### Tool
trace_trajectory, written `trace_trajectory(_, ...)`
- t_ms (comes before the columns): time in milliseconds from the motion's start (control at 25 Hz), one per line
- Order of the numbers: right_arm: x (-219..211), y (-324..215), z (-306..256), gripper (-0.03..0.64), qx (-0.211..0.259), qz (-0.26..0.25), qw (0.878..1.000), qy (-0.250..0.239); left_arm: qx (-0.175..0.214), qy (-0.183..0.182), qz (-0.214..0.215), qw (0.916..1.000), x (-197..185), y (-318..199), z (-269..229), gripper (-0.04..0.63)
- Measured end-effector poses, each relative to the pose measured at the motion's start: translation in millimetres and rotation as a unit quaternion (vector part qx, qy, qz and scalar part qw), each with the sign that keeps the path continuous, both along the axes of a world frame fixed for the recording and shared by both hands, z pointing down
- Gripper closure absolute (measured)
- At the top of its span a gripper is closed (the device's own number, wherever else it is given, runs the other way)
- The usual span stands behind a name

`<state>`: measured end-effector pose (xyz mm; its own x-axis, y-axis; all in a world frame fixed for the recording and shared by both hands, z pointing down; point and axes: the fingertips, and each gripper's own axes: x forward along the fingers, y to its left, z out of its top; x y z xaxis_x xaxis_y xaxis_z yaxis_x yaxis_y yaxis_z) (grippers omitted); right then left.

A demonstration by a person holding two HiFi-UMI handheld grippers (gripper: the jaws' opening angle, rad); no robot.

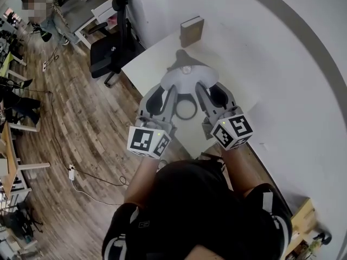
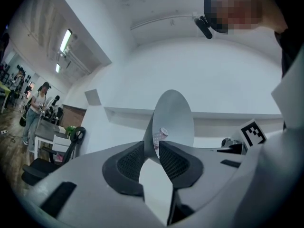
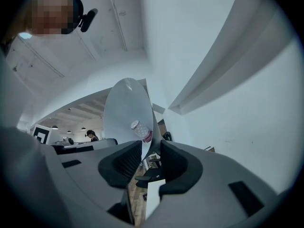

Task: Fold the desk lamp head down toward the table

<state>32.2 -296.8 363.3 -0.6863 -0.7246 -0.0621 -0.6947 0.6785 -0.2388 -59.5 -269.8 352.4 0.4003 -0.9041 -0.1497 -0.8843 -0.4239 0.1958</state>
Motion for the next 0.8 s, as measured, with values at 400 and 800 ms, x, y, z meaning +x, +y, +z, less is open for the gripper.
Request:
trace_trajectory(400,1.7,4.5,13.3,0.497,-0.006,0.005,1.000,0.000,-0.007,-0.004,0.004,1.0000,4.1,5.7,16.3,0.520)
trace_trajectory(800,-2.8,11.3,20.8,0.528,-0.009,0.004,1.000,0.000,-0.010,-0.001,0.003,0.9999,1.3,9.3,22.9,0.526)
